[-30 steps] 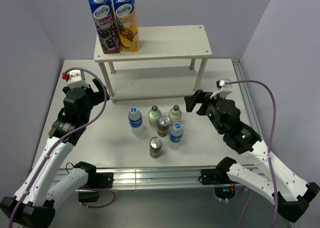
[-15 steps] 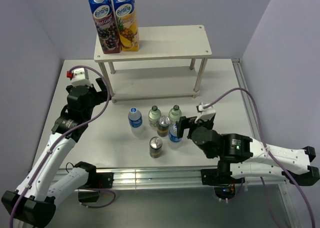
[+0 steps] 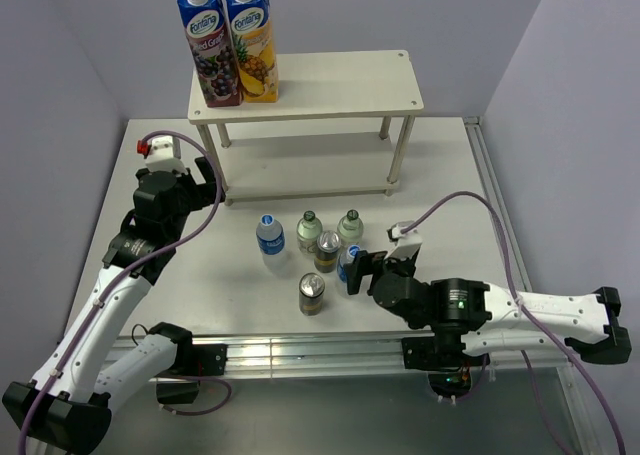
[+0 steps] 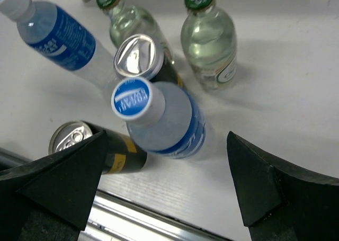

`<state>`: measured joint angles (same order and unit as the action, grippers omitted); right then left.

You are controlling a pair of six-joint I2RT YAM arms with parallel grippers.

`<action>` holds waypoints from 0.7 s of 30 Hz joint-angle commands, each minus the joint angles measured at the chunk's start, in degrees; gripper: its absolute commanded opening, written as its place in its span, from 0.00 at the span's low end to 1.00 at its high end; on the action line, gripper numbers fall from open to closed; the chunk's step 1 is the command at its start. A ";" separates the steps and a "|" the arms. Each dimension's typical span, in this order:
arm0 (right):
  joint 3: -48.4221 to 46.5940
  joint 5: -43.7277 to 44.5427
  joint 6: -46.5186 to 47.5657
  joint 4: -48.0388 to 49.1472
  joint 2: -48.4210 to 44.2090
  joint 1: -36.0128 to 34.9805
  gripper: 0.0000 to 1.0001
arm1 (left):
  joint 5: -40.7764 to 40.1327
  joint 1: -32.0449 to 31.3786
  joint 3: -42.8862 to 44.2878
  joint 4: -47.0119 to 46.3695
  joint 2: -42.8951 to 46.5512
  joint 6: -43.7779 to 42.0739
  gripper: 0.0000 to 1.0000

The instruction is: Place and organize the beverage onto the shelf

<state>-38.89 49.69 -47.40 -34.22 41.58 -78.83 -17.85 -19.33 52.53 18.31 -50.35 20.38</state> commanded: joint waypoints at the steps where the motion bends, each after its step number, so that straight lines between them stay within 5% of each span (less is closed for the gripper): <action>1: 1.27 0.23 -4.89 2.23 0.95 -2.73 1.00 | 0.80 -0.18 1.52 -1.69 0.87 -1.05 0.97; 10: 6.45 1.28 -7.97 6.35 4.03 -4.41 1.00 | 1.67 -0.18 1.70 -1.69 0.86 -0.96 0.96; 21: 15.33 11.47 -3.50 28.93 15.19 -4.41 1.00 | 2.29 -0.27 1.52 -2.04 0.95 -1.04 0.95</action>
<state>-24.69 53.80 -51.42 -15.20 55.51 -82.89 -16.58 -19.33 52.53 18.31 -50.35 20.38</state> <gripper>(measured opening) 0.999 0.956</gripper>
